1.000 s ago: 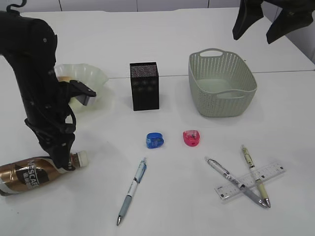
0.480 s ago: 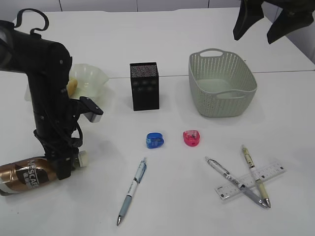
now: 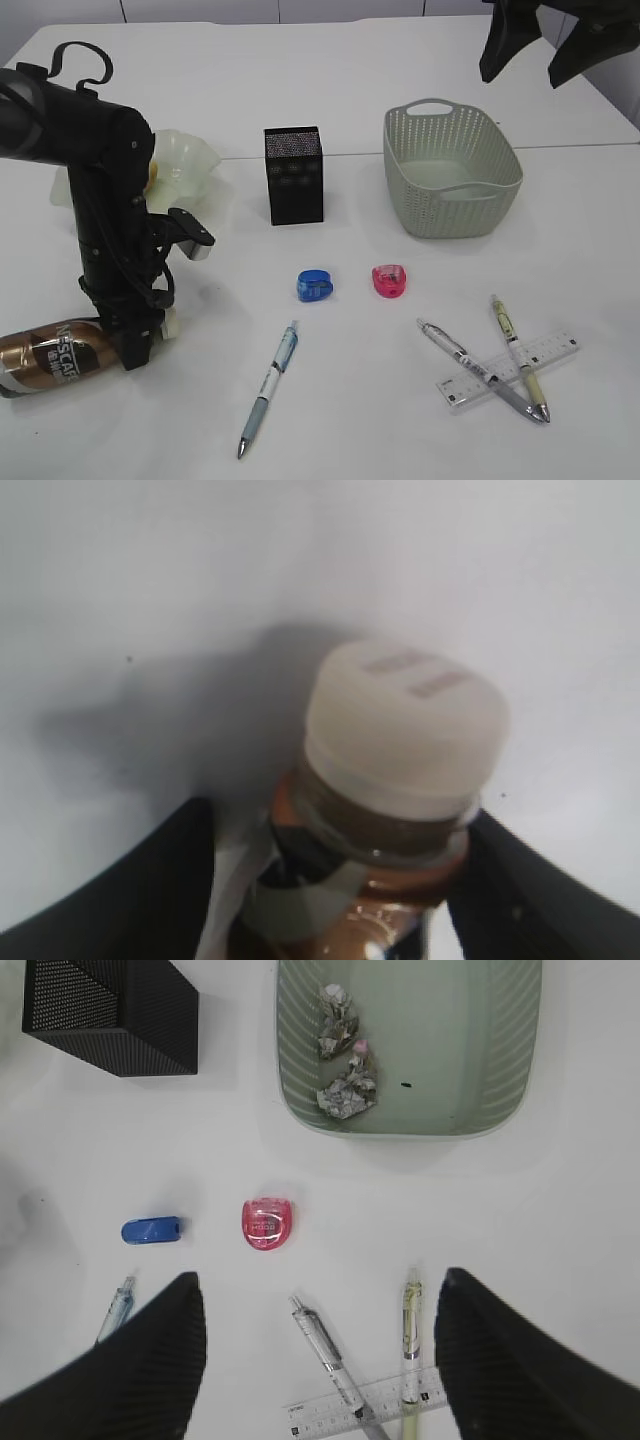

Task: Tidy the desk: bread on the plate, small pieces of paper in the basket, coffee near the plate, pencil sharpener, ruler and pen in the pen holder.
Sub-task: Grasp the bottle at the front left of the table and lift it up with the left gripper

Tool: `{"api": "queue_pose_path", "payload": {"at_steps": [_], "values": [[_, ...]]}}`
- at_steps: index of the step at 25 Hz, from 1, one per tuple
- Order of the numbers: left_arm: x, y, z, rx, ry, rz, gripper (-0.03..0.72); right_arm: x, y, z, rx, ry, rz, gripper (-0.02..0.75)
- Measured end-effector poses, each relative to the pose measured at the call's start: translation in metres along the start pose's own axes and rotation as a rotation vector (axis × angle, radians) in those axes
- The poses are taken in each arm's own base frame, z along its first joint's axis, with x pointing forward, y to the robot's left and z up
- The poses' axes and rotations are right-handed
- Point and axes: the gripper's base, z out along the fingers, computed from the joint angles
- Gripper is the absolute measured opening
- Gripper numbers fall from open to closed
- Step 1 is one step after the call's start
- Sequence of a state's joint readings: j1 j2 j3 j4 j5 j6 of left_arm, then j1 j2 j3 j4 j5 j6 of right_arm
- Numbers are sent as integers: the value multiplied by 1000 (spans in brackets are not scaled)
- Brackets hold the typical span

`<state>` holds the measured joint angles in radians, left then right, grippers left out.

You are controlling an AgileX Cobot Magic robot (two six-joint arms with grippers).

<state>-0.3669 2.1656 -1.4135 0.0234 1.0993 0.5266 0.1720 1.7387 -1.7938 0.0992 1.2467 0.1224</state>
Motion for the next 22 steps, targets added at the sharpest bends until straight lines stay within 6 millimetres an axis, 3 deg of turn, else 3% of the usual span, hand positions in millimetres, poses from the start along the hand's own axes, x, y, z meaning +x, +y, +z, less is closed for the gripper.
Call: {"api": "queue_pose_path", "payload": {"at_steps": [7,22], "values": [[0,1,0,-11,2,-30,288,0,-1,0,10,-1,-3,524],[2,0,2,32,23,-444,266,0,-1,0,14,-2,-5,524]]}}
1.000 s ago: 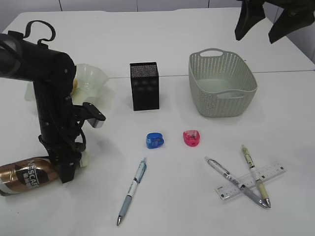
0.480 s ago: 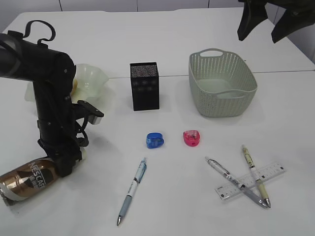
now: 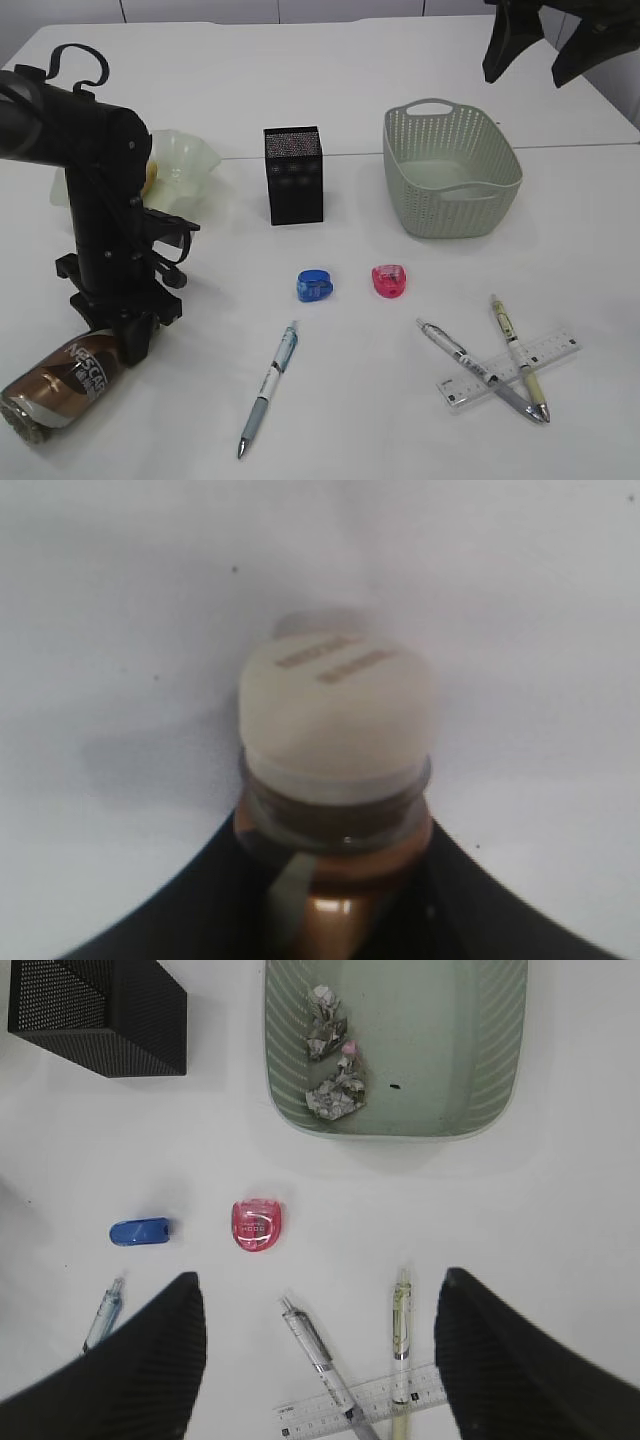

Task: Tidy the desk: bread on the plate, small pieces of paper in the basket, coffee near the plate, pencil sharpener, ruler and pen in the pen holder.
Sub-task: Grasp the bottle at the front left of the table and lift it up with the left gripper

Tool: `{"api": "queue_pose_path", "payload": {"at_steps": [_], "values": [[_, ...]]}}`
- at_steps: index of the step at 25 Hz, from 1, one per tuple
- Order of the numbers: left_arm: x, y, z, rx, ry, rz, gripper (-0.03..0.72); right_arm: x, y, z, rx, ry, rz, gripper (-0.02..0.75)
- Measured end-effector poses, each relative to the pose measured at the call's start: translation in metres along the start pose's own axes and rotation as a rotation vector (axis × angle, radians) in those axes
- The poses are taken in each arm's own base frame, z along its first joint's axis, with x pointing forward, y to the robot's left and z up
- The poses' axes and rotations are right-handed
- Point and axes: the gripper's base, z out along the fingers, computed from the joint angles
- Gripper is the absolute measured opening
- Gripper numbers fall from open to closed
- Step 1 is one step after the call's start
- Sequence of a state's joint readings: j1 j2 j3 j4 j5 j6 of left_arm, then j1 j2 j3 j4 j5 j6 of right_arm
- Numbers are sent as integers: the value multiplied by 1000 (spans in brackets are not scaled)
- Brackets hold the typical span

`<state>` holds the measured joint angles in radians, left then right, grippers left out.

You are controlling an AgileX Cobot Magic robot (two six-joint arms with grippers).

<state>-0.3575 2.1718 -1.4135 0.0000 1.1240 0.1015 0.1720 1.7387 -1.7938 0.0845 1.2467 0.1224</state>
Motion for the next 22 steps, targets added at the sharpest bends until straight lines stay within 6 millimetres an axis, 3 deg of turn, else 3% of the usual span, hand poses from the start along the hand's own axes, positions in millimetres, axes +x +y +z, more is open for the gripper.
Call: {"api": "queue_pose_path", "payload": {"at_steps": [7,14,18,22], "values": [[-1,-1,-7,10,-32,-96,262,0,-1,0,16,-2,-5,524],[7,-4,-48,26,-232,-119,260,0,-3,0,31,-4,-11,524],[31,-9,-69,60,-421,-165,260,0,-3,0,33,-4,-11,524],[68,-8,-84,55,-676,-200,260,0,-3,0,33,-4,-11,524]]}}
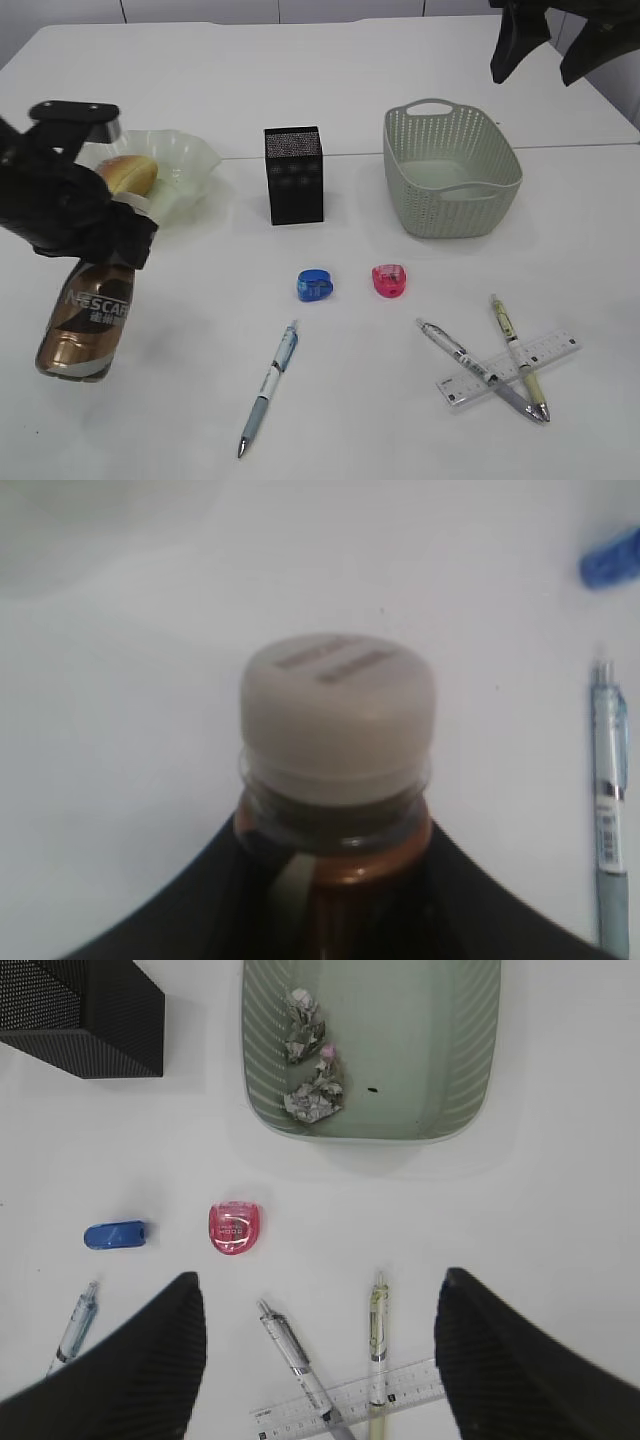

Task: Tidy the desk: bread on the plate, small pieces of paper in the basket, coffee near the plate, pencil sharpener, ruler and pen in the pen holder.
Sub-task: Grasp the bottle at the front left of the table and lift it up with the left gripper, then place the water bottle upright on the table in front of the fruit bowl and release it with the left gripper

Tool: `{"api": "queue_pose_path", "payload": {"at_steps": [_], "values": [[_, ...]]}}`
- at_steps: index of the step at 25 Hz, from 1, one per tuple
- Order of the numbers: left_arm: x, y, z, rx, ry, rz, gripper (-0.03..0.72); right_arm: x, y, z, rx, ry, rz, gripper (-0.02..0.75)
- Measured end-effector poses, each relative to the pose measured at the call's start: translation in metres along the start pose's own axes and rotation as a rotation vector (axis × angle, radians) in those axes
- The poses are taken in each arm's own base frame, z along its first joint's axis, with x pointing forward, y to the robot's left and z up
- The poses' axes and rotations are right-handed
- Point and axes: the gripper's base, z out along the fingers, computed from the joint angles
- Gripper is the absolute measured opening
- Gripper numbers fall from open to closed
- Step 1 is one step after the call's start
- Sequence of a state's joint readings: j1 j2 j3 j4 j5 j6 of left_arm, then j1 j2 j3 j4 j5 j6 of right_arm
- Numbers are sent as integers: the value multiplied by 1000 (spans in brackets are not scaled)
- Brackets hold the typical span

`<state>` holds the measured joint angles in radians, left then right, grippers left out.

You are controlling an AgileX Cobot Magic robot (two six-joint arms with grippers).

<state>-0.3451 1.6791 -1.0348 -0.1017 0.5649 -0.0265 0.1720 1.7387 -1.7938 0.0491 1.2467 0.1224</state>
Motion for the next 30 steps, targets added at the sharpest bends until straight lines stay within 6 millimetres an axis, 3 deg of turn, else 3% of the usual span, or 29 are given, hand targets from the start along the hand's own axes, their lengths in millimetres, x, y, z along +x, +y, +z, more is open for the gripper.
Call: {"api": "queue_pose_path", "payload": {"at_steps": [6,11,18,24,30], "values": [[40,21,-38,-24,-470,-59,258,0,-2,0,23,-3,-8,524],[56,32,-40,-53,-750,-114,257,0,-3,0,35,-4,-12,524],[46,41,-16,-101,-956,-129,257,0,-3,0,37,-4,-12,524],[47,46,17,-136,-1002,-117,257,0,-3,0,38,-5,-13,524],[51,52,36,-156,-992,-124,257,0,-3,0,38,-4,-13,524]]}}
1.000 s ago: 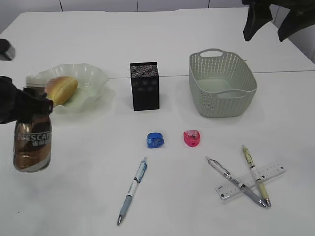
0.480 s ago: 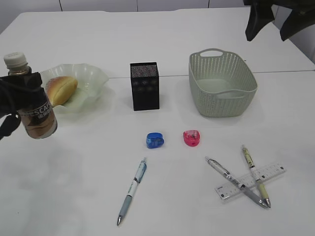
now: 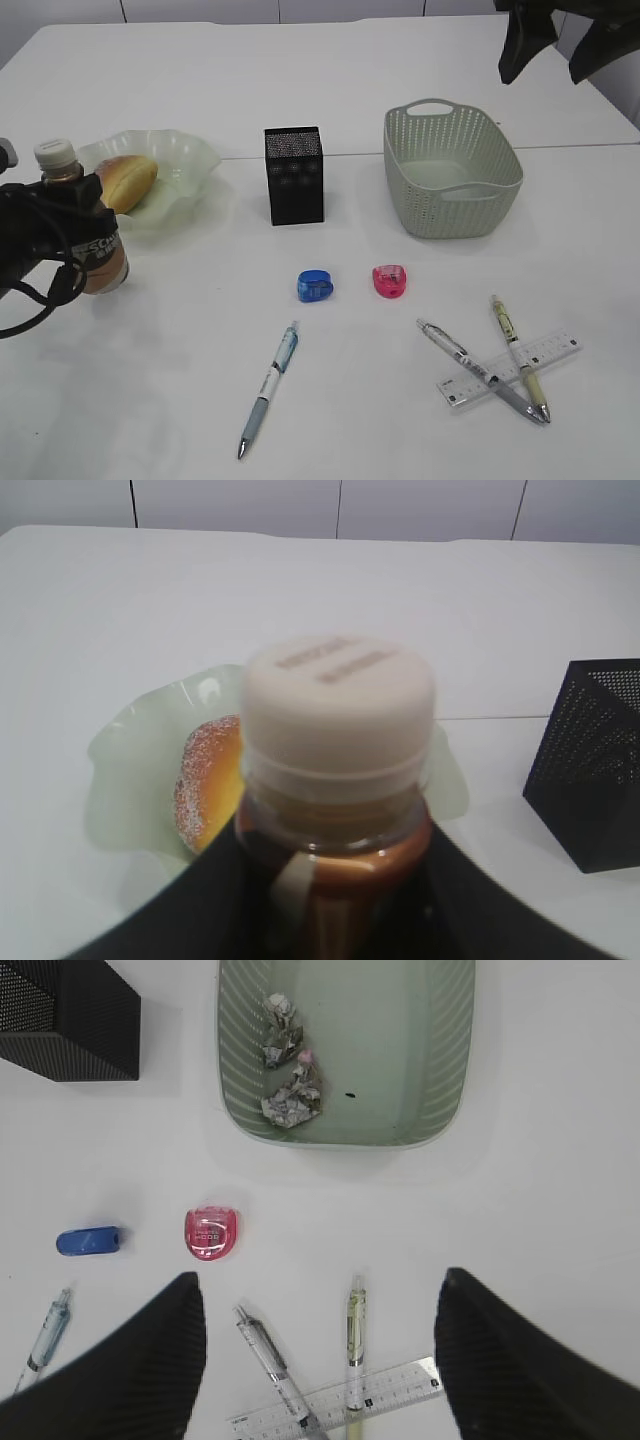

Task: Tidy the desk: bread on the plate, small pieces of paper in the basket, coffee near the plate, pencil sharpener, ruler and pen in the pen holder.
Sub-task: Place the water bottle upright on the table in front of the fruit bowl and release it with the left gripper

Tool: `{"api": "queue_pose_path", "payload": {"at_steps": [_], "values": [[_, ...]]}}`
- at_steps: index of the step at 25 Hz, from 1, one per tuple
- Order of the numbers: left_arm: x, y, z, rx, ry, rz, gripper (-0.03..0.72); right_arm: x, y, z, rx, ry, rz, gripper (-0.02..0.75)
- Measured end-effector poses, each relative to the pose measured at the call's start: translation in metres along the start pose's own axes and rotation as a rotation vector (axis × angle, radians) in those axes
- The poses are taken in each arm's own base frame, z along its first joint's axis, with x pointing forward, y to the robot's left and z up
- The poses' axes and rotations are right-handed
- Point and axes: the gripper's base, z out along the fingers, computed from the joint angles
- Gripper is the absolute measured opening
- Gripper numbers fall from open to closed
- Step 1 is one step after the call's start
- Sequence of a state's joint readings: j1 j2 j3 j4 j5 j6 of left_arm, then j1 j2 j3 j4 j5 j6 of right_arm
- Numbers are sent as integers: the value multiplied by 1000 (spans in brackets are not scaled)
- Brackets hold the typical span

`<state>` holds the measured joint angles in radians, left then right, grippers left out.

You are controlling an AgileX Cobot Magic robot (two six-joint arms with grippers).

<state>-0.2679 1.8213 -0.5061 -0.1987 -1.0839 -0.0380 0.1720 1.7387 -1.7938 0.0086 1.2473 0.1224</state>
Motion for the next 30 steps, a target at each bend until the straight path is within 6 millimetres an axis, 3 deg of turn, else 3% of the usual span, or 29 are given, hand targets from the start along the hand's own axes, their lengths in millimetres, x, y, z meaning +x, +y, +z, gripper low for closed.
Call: {"api": "queue_pose_path", "payload": {"at_steps": [11,22,30], "values": [[-9,6,20,-25,-61,-19,258,0,0,0,0,0,0,524],[26,8,31,-35,28,0,259,0,0,0,0,0,0,524],[32,9,35,-31,-4,7,260,0,0,0,0,0,0,524]]}}
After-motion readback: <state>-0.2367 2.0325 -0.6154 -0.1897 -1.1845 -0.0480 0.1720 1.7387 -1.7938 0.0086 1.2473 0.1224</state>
